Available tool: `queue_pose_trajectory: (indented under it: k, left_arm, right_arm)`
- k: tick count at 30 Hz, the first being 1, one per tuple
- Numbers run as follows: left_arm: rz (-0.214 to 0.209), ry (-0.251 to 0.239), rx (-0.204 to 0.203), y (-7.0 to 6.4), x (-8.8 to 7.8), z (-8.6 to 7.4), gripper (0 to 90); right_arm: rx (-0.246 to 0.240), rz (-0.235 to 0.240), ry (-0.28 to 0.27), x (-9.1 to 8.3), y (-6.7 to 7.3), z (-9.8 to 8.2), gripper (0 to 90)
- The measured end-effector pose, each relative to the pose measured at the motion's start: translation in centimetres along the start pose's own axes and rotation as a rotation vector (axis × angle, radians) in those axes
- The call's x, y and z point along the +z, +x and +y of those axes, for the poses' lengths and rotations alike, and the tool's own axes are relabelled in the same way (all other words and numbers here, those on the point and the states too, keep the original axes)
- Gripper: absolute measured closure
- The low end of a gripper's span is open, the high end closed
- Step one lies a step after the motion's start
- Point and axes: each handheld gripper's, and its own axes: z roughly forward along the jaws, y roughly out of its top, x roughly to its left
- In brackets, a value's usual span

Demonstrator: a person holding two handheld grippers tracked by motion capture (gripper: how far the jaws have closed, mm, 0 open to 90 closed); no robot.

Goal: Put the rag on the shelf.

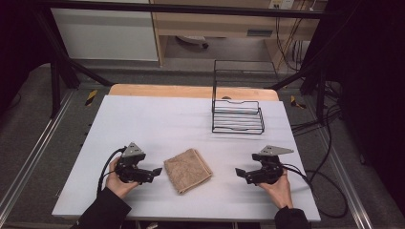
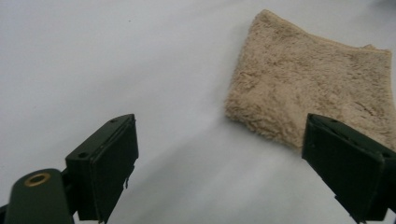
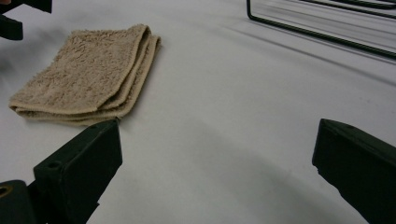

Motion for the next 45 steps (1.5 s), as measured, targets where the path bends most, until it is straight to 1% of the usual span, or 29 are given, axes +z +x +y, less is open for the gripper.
queue_pose_trajectory:
  k: [2, 6, 12, 15, 18, 19, 21, 27, 29, 34, 36, 38, 40, 43, 45]
  left_arm:
    - [0.010, 0.000, -0.001, 0.2, -0.2, 0.0, 9.5]
    - [0.010, -0.010, -0.016, 0.6, -0.4, -0.2, 9.9]
    - [0.011, -0.012, -0.015, 0.8, -0.3, -0.5, 9.8]
    - [0.012, -0.015, -0.016, 0.9, -0.4, -0.6, 9.7]
    - [0.012, -0.019, -0.016, 1.0, -0.5, -0.6, 9.7]
    - [0.012, -0.020, -0.015, 1.0, -0.5, -0.6, 9.8]
    - [0.012, -0.020, -0.016, 1.0, -0.5, -0.6, 9.7]
    - [0.011, -0.017, -0.018, 1.1, -0.5, -0.7, 9.8]
    - [0.011, -0.018, -0.018, 1.0, -0.5, -0.7, 9.8]
    - [0.008, -0.017, -0.020, 1.1, -0.4, -0.7, 9.8]
    - [0.007, -0.017, -0.020, 1.1, -0.4, -0.7, 9.8]
    - [0.006, -0.018, -0.021, 1.1, -0.4, -0.7, 9.8]
    - [0.005, -0.018, -0.021, 1.1, -0.4, -0.7, 9.8]
    - [0.009, -0.017, -0.021, 1.1, -0.4, -0.7, 9.9]
    - [0.009, -0.017, -0.022, 1.1, -0.4, -0.7, 9.9]
  right_arm:
    - [-0.005, 0.005, 0.002, 0.5, 0.4, 0.4, 2.0]
    - [-0.012, 0.015, 0.007, 1.6, 1.2, 1.1, 2.0]
    - [-0.013, 0.028, 0.012, 3.3, 2.0, 2.3, 2.6]
    - [-0.019, 0.026, 0.025, 4.1, 2.5, 2.9, 2.7]
    - [-0.016, 0.030, 0.021, 4.9, 2.8, 3.5, 3.2]
    - [-0.026, 0.029, 0.025, 5.2, 2.9, 3.7, 3.5]
    - [-0.019, 0.033, 0.022, 5.8, 3.1, 4.1, 4.3]
    - [-0.039, 0.045, 0.034, 7.7, 3.9, 5.4, 7.5]
    - [-0.039, 0.053, 0.039, 8.3, 4.1, 5.9, 9.2]
    - [-0.059, 0.063, 0.055, 10.2, 4.8, 6.9, 17.2]
    - [-0.053, 0.075, 0.073, 11.0, 5.0, 7.2, 21.1]
    - [-0.065, 0.074, 0.090, 11.8, 5.2, 7.3, 26.1]
    - [-0.061, 0.086, 0.102, 12.5, 5.4, 7.5, 31.4]
    - [-0.068, 0.093, 0.126, 13.3, 5.6, 7.6, 39.3]
    - [-0.051, 0.100, 0.134, 13.7, 5.6, 7.7, 44.4]
